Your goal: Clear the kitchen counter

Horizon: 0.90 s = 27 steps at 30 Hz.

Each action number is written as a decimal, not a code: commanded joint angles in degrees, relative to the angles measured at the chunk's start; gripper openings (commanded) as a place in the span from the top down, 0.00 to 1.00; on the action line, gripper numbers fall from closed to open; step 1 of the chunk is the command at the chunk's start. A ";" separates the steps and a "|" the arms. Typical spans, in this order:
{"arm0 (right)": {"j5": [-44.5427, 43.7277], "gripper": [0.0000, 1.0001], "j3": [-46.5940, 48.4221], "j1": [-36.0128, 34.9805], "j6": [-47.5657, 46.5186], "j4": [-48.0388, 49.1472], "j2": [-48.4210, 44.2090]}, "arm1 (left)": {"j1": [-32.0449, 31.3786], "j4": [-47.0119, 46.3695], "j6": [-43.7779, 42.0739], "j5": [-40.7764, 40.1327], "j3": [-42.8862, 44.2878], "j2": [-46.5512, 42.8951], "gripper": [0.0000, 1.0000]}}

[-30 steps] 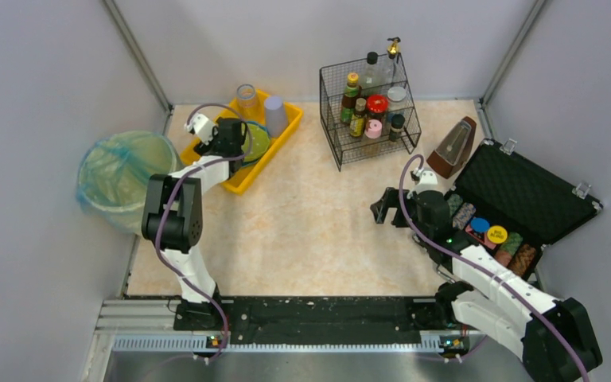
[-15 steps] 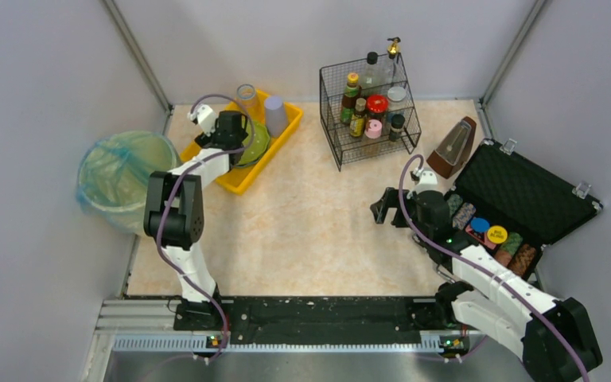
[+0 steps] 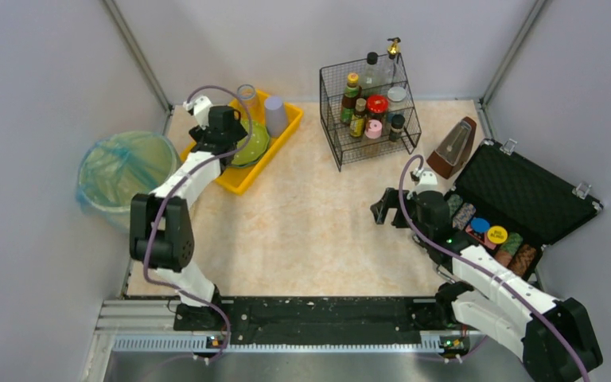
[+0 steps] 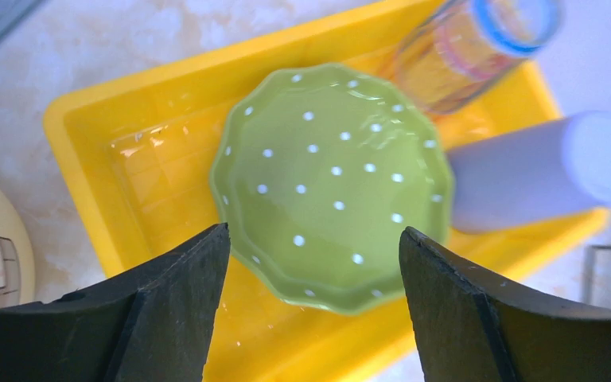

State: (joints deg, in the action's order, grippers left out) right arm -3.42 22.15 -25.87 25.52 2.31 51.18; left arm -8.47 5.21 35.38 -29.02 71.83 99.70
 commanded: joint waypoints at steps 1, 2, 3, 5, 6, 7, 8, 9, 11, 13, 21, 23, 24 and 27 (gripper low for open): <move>-1.26 0.01 2.63 -0.93 -0.51 0.41 -0.17 | -2.49 -0.42 -7.08 6.18 -2.56 -12.73 0.17; -1.49 0.01 3.14 -0.88 -0.53 -0.31 -0.37 | -3.11 0.45 -7.96 7.11 -3.01 -14.67 0.17; -1.69 0.01 4.07 -0.88 -0.52 -1.30 -0.70 | -3.72 1.72 -8.52 8.16 -3.20 -16.70 0.17; -2.33 0.01 6.03 -0.85 -0.60 -4.12 -1.96 | -4.89 4.14 -9.60 10.30 -3.46 -20.71 0.17; -2.75 0.01 6.98 -0.91 -0.62 -5.62 -2.97 | -5.49 5.47 -9.82 11.15 -3.86 -23.81 0.17; -3.20 0.01 7.92 -0.91 -0.54 -7.10 -4.09 | -6.05 6.58 -10.02 12.07 -4.41 -26.13 0.17; -3.80 0.01 8.82 -0.91 -0.57 -8.59 -5.47 | -6.45 7.43 -9.95 13.02 -5.03 -28.82 0.17; -4.47 0.01 9.79 -0.86 -0.64 -10.80 -6.92 | -6.95 8.30 -9.75 13.77 -5.78 -31.51 0.16; -5.84 0.01 11.85 -0.87 -0.71 -14.39 -10.00 | -7.93 9.50 -9.81 15.03 -7.51 -37.32 0.13; -7.16 0.01 13.90 -0.90 -1.02 -17.68 -12.91 | -8.61 10.67 -10.19 16.18 -8.81 -43.01 0.11; -15.45 0.01 21.65 -0.96 -3.66 -27.96 -24.35 | -8.98 14.61 -12.65 17.38 -12.88 -63.66 0.06; -17.37 0.01 22.76 -0.95 -5.19 -29.56 -26.93 | -9.02 14.98 -14.21 16.62 -14.27 -68.14 0.06; -18.46 0.01 23.36 -0.98 -5.90 -30.19 -28.21 | -9.02 15.22 -15.13 15.96 -15.02 -70.40 0.06; -21.33 0.01 24.49 -0.94 -8.27 -31.55 -31.69 | -9.01 15.07 -17.45 12.73 -18.27 -77.15 0.05</move>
State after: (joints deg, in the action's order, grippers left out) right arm -18.74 43.44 -26.15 21.41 -25.04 22.98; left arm -17.32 19.33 22.31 -13.15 57.49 28.45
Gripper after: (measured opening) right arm 0.990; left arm 0.943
